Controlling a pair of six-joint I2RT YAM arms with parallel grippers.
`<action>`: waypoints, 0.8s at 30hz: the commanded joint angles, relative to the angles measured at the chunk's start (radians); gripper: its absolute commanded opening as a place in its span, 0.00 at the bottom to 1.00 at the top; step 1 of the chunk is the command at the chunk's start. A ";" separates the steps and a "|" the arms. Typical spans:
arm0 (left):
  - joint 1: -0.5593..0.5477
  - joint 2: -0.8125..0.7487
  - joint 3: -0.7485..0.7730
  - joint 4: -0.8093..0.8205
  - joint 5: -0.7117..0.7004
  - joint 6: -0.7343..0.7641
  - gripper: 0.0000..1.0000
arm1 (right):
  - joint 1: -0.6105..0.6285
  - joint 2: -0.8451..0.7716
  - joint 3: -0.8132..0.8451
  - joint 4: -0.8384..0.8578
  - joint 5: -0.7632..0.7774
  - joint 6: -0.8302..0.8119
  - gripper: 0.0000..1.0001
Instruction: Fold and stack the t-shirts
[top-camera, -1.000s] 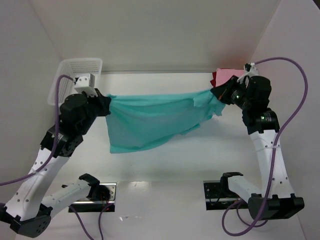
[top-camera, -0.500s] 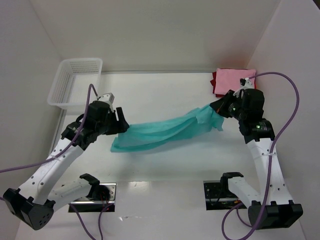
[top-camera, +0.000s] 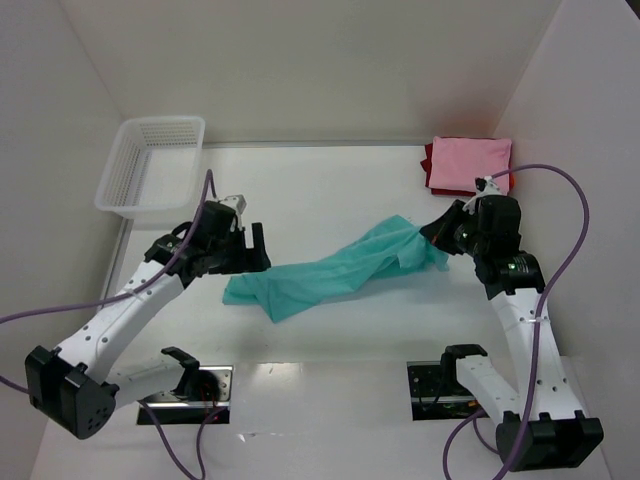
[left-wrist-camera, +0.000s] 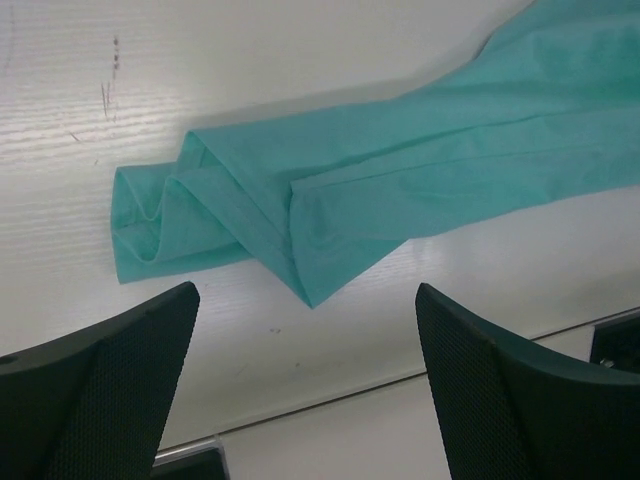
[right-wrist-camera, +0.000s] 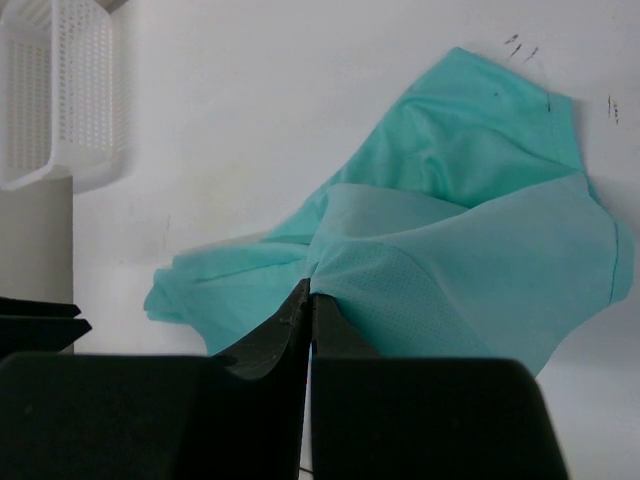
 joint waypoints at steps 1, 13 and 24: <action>-0.015 0.026 -0.041 0.080 0.063 0.044 0.94 | -0.005 -0.023 -0.013 0.000 0.012 -0.006 0.01; -0.034 0.320 0.026 0.172 0.086 0.053 0.89 | -0.005 -0.023 -0.013 0.000 0.012 -0.006 0.01; -0.034 0.468 0.079 0.224 0.097 0.031 0.83 | -0.005 -0.013 -0.013 0.009 0.012 -0.006 0.01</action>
